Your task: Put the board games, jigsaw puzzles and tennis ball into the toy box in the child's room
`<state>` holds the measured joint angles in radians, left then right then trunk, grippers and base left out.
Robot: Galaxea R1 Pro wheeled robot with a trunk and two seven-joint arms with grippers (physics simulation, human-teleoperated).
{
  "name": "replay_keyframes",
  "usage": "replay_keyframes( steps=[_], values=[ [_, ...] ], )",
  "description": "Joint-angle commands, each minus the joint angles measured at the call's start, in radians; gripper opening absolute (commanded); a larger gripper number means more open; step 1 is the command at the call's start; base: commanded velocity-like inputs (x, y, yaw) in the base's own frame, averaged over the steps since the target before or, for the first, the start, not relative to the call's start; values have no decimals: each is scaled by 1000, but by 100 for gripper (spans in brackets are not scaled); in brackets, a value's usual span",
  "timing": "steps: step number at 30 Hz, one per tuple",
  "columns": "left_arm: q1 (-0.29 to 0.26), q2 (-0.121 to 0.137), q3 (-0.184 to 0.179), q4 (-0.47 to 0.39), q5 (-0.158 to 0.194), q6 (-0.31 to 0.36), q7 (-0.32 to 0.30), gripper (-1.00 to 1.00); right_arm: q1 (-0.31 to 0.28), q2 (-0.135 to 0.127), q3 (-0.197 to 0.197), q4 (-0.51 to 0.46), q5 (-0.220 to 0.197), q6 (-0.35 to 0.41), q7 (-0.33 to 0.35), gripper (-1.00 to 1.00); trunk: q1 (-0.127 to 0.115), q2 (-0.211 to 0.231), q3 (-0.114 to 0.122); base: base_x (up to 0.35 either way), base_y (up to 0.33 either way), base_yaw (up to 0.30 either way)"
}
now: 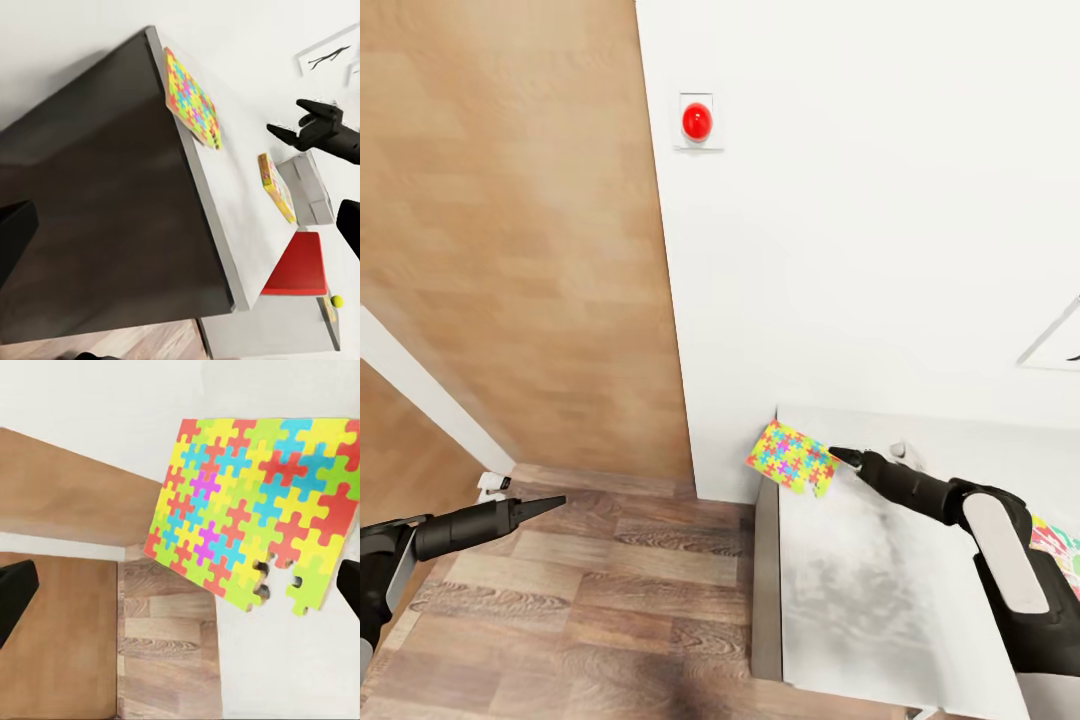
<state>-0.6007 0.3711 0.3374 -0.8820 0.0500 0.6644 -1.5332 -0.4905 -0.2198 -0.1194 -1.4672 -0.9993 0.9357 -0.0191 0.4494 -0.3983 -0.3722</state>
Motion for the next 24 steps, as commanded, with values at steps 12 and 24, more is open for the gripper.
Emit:
replay_keyframes(
  steps=[12,24],
  values=[
    [-1,-1,1,0,1,11,-4,100,228,2,-141,-14,3,-166,474,100,1,-2,18,0,0,0],
    [-1,0,2,0,1,11,-4,100,242,6,-145,-7,8,-190,544,100,1,-2,31,0,0,0]
  ],
)
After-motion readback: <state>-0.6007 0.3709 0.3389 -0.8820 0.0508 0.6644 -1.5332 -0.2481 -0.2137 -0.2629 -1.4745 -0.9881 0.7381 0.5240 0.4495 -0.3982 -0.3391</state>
